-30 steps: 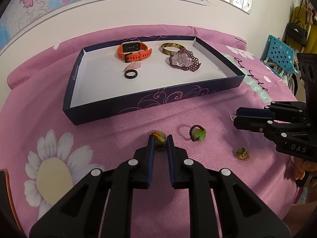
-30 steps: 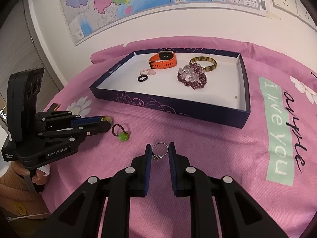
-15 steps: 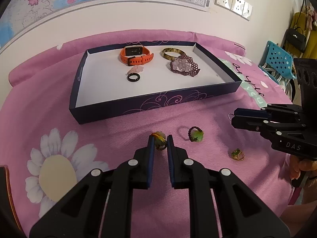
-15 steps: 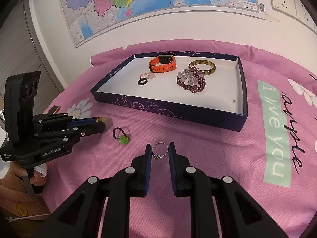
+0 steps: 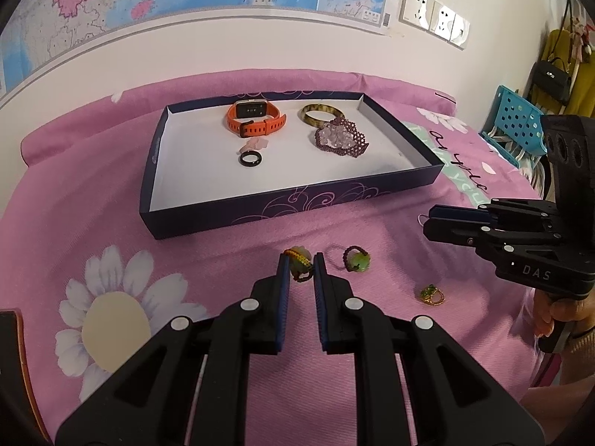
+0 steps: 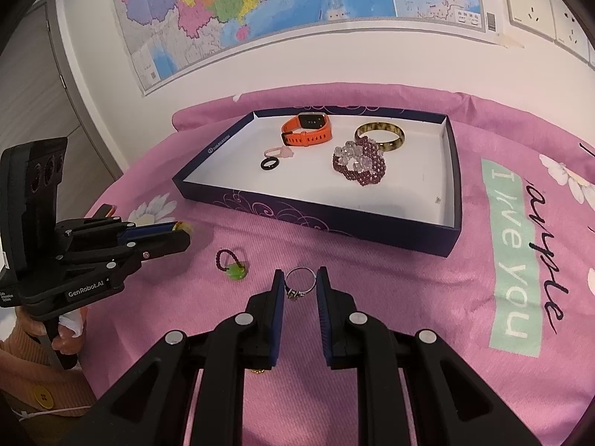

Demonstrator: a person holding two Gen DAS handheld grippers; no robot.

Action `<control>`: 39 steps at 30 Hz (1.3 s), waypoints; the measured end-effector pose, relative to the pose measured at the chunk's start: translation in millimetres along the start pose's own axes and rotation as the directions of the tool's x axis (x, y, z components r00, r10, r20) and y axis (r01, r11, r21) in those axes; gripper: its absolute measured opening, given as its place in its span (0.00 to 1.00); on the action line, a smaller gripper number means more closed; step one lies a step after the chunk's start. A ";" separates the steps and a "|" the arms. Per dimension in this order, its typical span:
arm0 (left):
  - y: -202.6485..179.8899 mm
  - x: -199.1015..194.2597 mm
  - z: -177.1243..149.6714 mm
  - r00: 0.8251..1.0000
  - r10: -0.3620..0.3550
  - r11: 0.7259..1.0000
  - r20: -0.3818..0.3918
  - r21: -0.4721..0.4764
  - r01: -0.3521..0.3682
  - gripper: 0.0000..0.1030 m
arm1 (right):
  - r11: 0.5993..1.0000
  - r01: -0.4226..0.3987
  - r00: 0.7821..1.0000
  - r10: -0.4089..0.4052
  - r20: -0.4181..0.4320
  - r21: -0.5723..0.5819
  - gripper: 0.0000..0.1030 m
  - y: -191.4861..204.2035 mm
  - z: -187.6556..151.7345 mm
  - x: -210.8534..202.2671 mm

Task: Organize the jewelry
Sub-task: 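Carry the green-stone ring with the left tool while the right tool carries the silver ring toward the box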

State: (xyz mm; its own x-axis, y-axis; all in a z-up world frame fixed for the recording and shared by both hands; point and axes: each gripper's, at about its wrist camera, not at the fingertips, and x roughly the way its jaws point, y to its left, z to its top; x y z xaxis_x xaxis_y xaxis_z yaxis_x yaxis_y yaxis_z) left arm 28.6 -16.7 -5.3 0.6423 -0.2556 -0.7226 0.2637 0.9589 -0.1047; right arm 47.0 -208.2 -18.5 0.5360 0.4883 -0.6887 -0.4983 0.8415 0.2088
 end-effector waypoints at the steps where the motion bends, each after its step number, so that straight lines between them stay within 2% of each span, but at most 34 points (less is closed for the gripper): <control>1: -0.4 -0.9 0.3 1.000 -0.001 1.000 0.002 0.001 0.001 0.13 | 1.000 0.000 1.000 0.000 0.003 -0.001 0.15 0.1 0.5 -0.4; 39: 5.9 -7.6 21.6 0.999 0.008 1.000 0.054 -0.005 -0.008 0.13 | 1.000 0.002 0.999 -0.001 0.048 -0.024 0.15 -0.3 24.9 1.1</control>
State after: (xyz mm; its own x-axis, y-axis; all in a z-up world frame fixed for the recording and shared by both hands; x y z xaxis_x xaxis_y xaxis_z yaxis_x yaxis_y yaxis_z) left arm 40.8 -11.8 14.4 0.6820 -0.2542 -0.6857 0.2554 0.9614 -0.1024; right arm 64.7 -202.2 -2.1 0.5682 0.4983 -0.6549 -0.5134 0.8366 0.1911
